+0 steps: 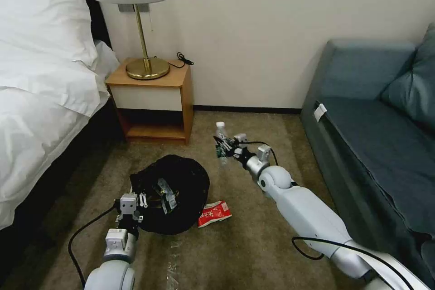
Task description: Pick up the trash bin, then pick up the garbage on the floor and place it into the trash bin.
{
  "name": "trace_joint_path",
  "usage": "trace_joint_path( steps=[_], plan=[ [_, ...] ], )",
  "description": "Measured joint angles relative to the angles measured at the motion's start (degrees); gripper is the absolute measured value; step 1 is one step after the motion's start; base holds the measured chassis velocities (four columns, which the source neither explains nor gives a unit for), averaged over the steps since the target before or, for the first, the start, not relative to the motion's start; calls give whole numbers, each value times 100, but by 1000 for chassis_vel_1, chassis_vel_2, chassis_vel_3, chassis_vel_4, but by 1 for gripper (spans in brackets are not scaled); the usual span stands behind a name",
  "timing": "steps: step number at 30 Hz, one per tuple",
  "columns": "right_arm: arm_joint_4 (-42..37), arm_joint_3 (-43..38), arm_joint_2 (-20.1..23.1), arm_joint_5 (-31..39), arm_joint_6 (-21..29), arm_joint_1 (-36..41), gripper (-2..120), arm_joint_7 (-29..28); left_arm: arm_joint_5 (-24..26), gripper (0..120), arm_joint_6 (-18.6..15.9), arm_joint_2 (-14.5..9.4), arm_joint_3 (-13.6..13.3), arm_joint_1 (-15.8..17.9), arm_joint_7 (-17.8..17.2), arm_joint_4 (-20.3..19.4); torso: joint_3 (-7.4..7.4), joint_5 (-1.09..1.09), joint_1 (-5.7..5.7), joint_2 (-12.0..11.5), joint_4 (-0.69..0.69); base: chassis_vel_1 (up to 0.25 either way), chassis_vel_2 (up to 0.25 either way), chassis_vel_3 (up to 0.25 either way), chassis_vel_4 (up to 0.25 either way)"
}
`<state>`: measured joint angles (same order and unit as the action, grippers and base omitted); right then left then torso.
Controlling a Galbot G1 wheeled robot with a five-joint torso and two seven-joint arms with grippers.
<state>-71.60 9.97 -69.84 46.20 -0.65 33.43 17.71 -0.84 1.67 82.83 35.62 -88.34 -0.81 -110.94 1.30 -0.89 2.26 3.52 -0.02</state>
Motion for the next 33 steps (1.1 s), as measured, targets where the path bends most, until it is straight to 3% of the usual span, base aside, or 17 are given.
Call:
trace_joint_path(
  steps=[6, 13, 22, 28, 31, 33],
  plan=[
    [-645, 168, 197, 409, 226, 143, 25, 452, 104, 4, -30, -68, 108, 16, 0, -26, -1, 0, 0, 0, 0, 0, 0, 0, 0],
    [-1062, 497, 114, 845, 427, 218, 25, 499, 103, 4, -30, -10, 92, 12, -1, -31, -1, 0, 0, 0, 0, 0, 0, 0, 0],
    [-973, 913, -307, 735, 286, 392, 25, 271, 59, 4, 16, 92, 62, 39, 2, 57, -1, 0, 0, 0, 1, 0, 0, 0, 0],
    [-853, 999, -356, 414, 5, 636, 25, 4, 59, 4, 35, 106, 61, 59, 1, 86, -1, 0, 0, 0, 1, 0, 0, 0, 0],
    [-802, 1009, -353, 254, -133, 775, 32, -76, 59, 4, 32, 102, 60, 97, -2, 96, -1, 1, 0, 0, 0, 0, 0, 0, 0],
    [-775, 1011, -350, 188, -185, 854, 44, -85, 58, 4, 20, 112, 54, 113, -7, 102, -1, 1, 0, 0, -1, 0, 0, 0, 0]
  ],
)
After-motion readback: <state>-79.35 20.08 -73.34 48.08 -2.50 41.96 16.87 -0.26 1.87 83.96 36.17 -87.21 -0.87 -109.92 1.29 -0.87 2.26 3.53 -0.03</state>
